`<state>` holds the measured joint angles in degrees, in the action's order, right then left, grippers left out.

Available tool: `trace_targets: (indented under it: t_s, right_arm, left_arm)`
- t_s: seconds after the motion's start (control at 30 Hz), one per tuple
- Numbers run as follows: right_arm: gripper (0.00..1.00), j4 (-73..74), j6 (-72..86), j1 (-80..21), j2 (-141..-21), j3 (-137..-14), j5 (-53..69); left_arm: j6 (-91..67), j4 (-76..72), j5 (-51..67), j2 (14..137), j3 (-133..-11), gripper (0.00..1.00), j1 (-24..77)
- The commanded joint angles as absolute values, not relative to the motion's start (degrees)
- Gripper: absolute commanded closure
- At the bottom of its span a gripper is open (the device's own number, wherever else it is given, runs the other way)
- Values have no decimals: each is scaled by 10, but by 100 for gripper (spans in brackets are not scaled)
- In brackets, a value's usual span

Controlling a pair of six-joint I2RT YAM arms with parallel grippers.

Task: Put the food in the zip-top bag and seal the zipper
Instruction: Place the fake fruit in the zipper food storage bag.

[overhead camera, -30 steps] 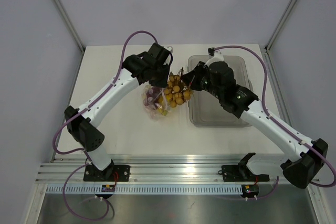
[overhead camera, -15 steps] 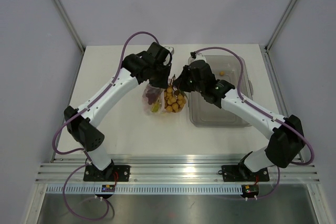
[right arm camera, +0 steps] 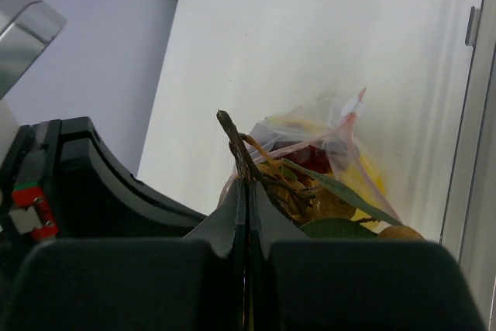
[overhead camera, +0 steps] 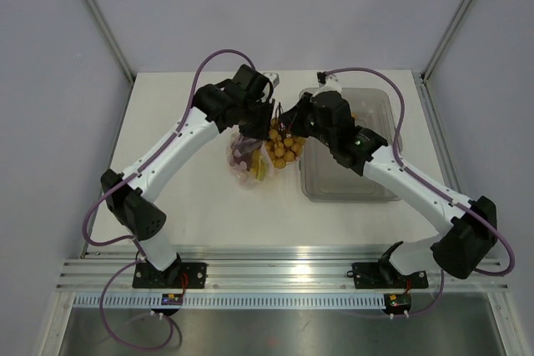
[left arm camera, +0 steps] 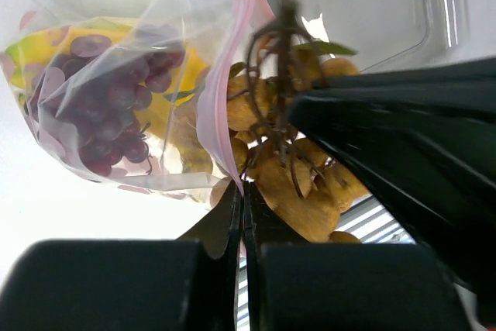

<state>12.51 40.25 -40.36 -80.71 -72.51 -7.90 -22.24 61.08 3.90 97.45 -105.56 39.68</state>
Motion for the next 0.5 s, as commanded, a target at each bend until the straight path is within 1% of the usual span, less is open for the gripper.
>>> trace_targets:
  t_s: [0.0,0.17,0.33,0.47]
  right_arm:
    - [100,47,429,-408,-763,-701,-119]
    - [100,-33,457,-408,-758,-645,-134]
    - [100,-47,457,-416,-780,-624,-138]
    - [100,-57,455,-421,-773,-594,-154]
  left_arm:
    - [-217,593,62,958,-1103,100,397]
    - [-215,612,68,969,-1136,100,396]
    - [-222,614,82,976,-1154,100,393]
    - [-227,611,91,979,-1154,100,389]
